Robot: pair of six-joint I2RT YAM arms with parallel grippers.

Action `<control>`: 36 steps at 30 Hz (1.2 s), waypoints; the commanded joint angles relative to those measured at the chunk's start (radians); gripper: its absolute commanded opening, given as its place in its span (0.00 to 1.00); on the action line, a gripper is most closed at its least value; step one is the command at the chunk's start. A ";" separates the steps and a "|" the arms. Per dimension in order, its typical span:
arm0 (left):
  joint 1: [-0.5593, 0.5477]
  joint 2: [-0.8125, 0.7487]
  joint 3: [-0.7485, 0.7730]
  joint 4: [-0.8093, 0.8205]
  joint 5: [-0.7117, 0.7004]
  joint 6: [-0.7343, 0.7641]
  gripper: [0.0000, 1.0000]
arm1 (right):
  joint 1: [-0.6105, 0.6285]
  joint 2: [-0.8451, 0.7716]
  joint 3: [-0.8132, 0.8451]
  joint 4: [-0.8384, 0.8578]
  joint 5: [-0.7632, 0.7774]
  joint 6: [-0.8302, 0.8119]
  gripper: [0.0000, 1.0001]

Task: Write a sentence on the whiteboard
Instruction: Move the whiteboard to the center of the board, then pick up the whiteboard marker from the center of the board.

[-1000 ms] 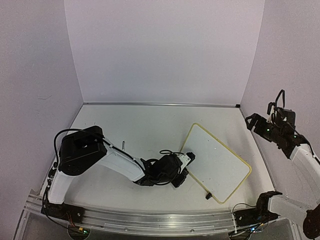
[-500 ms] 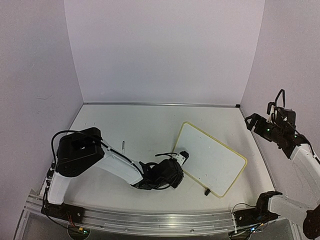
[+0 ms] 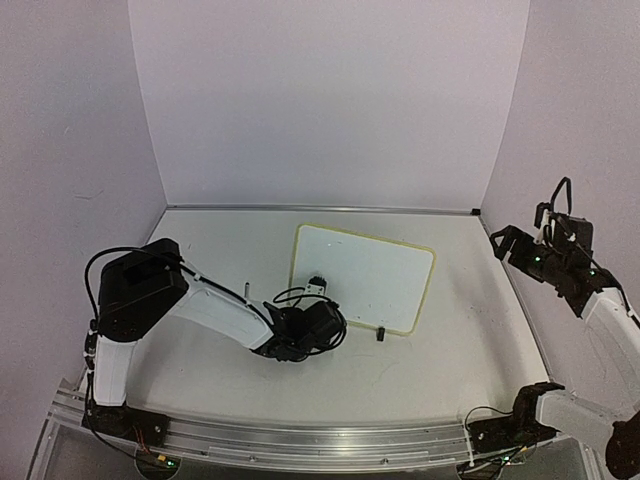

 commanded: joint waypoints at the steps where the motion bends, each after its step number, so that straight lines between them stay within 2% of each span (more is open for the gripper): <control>1: 0.042 -0.068 0.012 -0.155 -0.142 -0.223 0.00 | 0.000 -0.007 0.039 -0.007 -0.005 0.002 0.98; 8: 0.050 -0.078 0.013 -0.183 -0.109 -0.273 0.01 | -0.001 -0.005 0.039 -0.011 -0.005 0.003 0.98; 12: 0.058 -0.094 0.004 -0.187 -0.053 -0.270 0.21 | -0.001 -0.007 0.042 -0.020 -0.004 0.004 0.98; 15: 0.059 -0.124 -0.009 -0.212 -0.025 -0.278 0.28 | 0.000 -0.011 0.046 -0.027 -0.004 0.003 0.98; 21: 0.059 -0.231 -0.089 -0.215 0.035 -0.288 0.53 | -0.001 -0.025 0.049 -0.037 -0.007 0.003 0.98; 26: 0.058 -0.331 -0.153 -0.256 0.085 -0.286 0.67 | -0.001 -0.034 0.050 -0.046 -0.008 -0.002 0.98; 33: 0.057 -0.431 -0.152 -0.448 0.145 -0.261 0.76 | -0.001 -0.053 0.050 -0.063 -0.015 -0.013 0.98; 36: 0.062 -0.488 -0.162 -0.499 0.143 -0.213 0.85 | -0.001 -0.063 0.052 -0.072 -0.018 -0.012 0.98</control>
